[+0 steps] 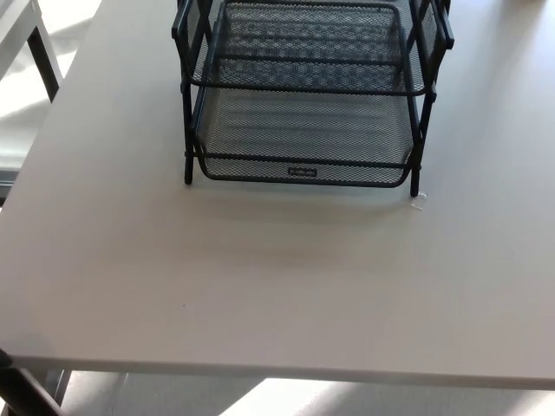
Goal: The robot uses its right hand to grab the drawer kept on the middle of the desk and pull it out towards the robot
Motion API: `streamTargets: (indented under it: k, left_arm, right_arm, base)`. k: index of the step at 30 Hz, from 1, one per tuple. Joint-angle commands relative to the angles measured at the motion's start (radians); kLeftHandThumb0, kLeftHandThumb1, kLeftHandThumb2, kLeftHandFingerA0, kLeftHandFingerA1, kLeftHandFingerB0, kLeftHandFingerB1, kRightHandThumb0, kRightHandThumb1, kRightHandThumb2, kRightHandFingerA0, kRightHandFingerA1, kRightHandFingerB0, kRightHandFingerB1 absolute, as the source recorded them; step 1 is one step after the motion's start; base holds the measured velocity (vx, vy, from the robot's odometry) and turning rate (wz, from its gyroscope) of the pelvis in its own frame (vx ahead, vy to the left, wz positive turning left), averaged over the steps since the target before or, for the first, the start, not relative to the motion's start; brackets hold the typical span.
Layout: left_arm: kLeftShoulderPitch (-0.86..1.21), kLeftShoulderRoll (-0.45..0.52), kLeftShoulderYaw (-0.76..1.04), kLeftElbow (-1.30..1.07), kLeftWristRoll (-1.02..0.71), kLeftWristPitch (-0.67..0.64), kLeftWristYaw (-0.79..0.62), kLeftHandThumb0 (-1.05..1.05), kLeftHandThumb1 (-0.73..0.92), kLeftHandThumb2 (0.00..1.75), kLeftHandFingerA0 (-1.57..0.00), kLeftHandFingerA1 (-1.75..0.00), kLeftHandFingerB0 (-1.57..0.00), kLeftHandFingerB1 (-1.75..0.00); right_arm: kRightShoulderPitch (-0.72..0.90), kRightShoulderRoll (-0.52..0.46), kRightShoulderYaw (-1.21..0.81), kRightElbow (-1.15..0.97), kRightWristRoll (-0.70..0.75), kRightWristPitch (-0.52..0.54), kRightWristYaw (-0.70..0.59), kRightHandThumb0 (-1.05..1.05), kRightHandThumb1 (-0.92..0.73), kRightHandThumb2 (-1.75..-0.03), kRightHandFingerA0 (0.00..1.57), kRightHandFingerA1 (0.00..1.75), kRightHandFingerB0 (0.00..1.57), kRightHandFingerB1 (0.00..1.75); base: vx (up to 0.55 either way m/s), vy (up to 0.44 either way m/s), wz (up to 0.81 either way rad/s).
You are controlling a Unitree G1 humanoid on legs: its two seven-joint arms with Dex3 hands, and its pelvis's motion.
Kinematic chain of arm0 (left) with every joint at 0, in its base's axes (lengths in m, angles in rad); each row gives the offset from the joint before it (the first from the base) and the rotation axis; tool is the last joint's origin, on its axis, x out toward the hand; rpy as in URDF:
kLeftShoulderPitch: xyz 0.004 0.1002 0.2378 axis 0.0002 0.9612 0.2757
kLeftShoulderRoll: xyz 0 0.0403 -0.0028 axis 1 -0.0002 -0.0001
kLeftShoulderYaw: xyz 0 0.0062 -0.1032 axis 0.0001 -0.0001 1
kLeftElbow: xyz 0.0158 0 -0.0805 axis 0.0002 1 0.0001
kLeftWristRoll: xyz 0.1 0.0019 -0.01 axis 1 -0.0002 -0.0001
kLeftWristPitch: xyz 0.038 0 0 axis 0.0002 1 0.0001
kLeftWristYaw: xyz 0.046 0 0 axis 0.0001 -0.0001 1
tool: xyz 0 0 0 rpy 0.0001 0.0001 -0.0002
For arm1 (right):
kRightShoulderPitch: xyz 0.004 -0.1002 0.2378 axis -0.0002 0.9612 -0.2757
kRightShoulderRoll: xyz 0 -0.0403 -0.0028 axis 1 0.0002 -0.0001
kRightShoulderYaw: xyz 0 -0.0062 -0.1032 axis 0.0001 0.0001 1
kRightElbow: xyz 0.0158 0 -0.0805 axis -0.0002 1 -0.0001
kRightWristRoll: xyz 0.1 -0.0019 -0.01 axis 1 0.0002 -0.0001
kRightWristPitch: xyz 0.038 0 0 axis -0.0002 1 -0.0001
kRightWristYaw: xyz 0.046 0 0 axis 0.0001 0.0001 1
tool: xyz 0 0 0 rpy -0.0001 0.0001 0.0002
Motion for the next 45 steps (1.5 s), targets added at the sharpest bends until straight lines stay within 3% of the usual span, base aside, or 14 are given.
streamTargets:
  k: [1,9,10,15,19,24,25,26,34,37,41,42,44,45]
  left_arm:
    - [0.021,0.169,-0.004,-0.155,0.112,-0.277,-0.024,-0.26,0.57,0.57,-0.78,-0.85,-0.81,-0.60]
    - [0.028,0.183,-0.013,-0.165,0.106,-0.264,-0.028,-0.28,0.57,0.58,-0.75,-0.82,-0.80,-0.59]
    - [0.029,0.186,-0.015,-0.169,0.106,-0.263,-0.030,-0.27,0.57,0.57,-0.74,-0.82,-0.80,-0.59]
    - [0.031,0.193,-0.016,-0.174,0.114,-0.259,-0.031,-0.30,0.58,0.58,-0.74,-0.80,-0.80,-0.58]
    - [0.029,0.192,-0.012,-0.175,0.111,-0.261,-0.039,-0.27,0.58,0.57,-0.75,-0.79,-0.80,-0.56]
    - [0.035,0.187,-0.003,-0.184,0.114,-0.256,-0.045,-0.26,0.58,0.57,-0.75,-0.79,-0.81,-0.56]
    - [0.032,0.185,-0.004,-0.179,0.113,-0.256,-0.046,-0.26,0.57,0.57,-0.76,-0.79,-0.81,-0.57]
    - [0.030,0.183,-0.004,-0.177,0.112,-0.256,-0.048,-0.26,0.57,0.57,-0.76,-0.79,-0.82,-0.57]
    - [0.024,0.183,0.001,-0.163,0.113,-0.271,-0.046,-0.27,0.57,0.58,-0.75,-0.78,-0.81,-0.57]
    - [0.026,0.187,0.005,-0.169,0.118,-0.270,-0.048,-0.27,0.57,0.58,-0.74,-0.79,-0.81,-0.58]
    - [0.019,0.184,0.004,-0.151,0.121,-0.289,-0.037,-0.27,0.56,0.57,-0.75,-0.80,-0.81,-0.58]
    - [0.019,0.183,0.004,-0.153,0.123,-0.287,-0.036,-0.27,0.56,0.57,-0.76,-0.80,-0.81,-0.58]
    - [0.020,0.181,0.005,-0.156,0.116,-0.279,-0.043,-0.26,0.56,0.57,-0.75,-0.78,-0.81,-0.57]
    - [0.021,0.181,0.005,-0.158,0.113,-0.276,-0.048,-0.27,0.57,0.58,-0.75,-0.79,-0.81,-0.58]
  right_arm:
    - [-0.004,-0.124,-0.001,-0.068,-0.072,0.043,-0.080,-0.47,-0.60,-0.59,0.70,0.97,0.14,0.27]
    - [-0.009,-0.178,-0.044,-0.005,-0.020,0.053,-0.033,-0.32,-0.38,-0.89,0.91,0.96,0.11,0.47]
    - [-0.002,-0.178,-0.058,-0.017,-0.007,0.073,-0.030,-0.41,-0.57,-0.58,0.92,0.97,0.26,0.30]
    - [0.039,-0.220,-0.093,-0.078,0.025,0.122,0.035,-0.43,-0.56,-0.58,0.79,0.80,0.28,0.31]
    - [0.048,-0.268,-0.202,-0.119,0.101,0.175,0.136,-0.37,-0.58,-0.57,0.82,1.06,0.24,0.29]
    - [0.045,-0.359,-0.194,-0.103,0.047,0.153,0.140,-0.52,-0.62,-0.59,0.58,0.56,0.24,0.28]
    - [0.059,-0.383,-0.222,-0.147,0.064,0.169,0.154,-0.55,-0.49,-0.82,0.55,0.66,0.16,0.41]
    - [0.062,-0.387,-0.258,-0.164,0.095,0.165,0.161,-0.41,-0.59,-0.59,0.74,0.90,0.23,0.29]
    - [-0.003,-0.402,-0.383,-0.215,0.105,0.076,0.042,-0.44,-0.45,-0.73,0.97,1.17,0.24,0.41]
    - [0.036,-0.389,-0.462,-0.420,0.107,0.129,0.033,-0.33,-0.55,-0.58,0.90,1.35,0.28,0.32]
    - [-0.026,-0.418,-0.461,-0.535,0.058,0.157,0.026,-0.56,-0.45,-0.81,0.65,0.84,0.17,0.49]
    - [-0.049,-0.418,-0.469,-0.628,0.057,0.185,0.047,-0.67,-0.57,-0.60,0.81,1.45,0.19,0.54]
    - [-0.071,-0.417,-0.466,-0.713,0.061,0.204,0.077,-0.56,-0.41,-0.94,0.56,0.89,0.08,0.54]
    - [-0.080,-0.410,-0.463,-0.739,0.063,0.175,0.074,-0.69,-0.63,-0.59,0.30,0.83,0.17,0.55]
  base:
    - [0.00,0.000,0.00]
    - [0.00,0.000,0.00]
    - [0.00,0.000,0.00]
    - [0.00,0.000,0.00]
    - [0.00,0.000,0.00]
    - [0.00,0.000,0.00]
    - [0.00,0.000,0.00]
    - [0.00,0.000,0.00]
    - [0.00,0.000,0.00]
    - [0.00,0.000,0.00]
    - [0.00,0.000,0.00]
    - [0.00,0.000,0.00]
    - [0.00,0.000,0.00]
    - [0.00,0.000,0.00]
